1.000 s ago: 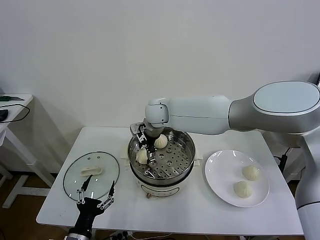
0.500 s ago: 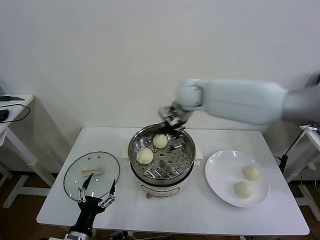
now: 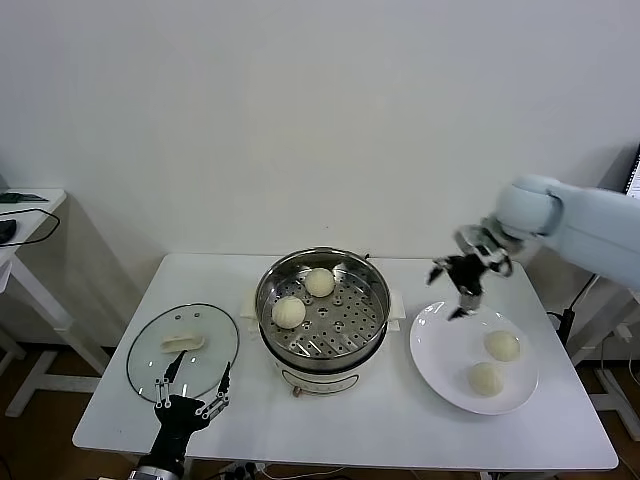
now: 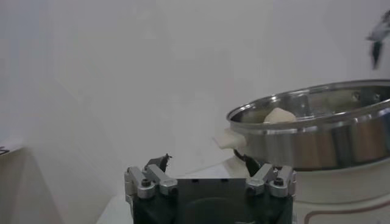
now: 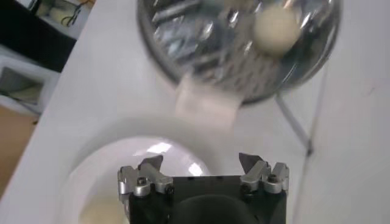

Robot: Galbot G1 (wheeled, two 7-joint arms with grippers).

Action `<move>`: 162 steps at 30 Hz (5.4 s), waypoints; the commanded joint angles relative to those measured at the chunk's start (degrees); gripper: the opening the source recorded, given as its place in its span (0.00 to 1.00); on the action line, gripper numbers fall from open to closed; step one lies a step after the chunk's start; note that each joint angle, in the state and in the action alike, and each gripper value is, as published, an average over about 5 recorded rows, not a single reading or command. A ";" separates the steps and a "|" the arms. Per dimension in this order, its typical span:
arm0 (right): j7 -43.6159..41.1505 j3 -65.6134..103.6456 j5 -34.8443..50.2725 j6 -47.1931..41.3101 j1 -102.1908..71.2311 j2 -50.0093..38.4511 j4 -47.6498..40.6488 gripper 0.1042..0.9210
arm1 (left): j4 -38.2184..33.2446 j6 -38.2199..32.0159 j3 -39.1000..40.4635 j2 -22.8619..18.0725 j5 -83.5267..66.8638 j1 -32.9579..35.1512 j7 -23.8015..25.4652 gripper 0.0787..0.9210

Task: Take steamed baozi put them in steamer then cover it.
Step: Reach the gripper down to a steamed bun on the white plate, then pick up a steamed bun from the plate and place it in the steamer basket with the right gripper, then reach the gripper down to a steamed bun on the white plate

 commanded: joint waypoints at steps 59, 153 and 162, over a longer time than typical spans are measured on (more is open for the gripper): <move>-7.80 8.92 -15.18 25.94 11.85 22.32 6.11 0.64 | -2.55 0.20 0.40 0.12 -0.08 1.91 -1.18 0.88; -3.48 16.37 -12.87 -0.22 -18.47 -3.52 -17.03 0.88 | -4.66 1.92 2.02 1.16 -2.45 1.99 -1.79 0.88; -1.84 23.53 -17.09 0.33 -27.11 -0.31 -21.10 0.88 | -4.56 1.71 1.51 1.05 -2.33 2.85 -1.77 0.88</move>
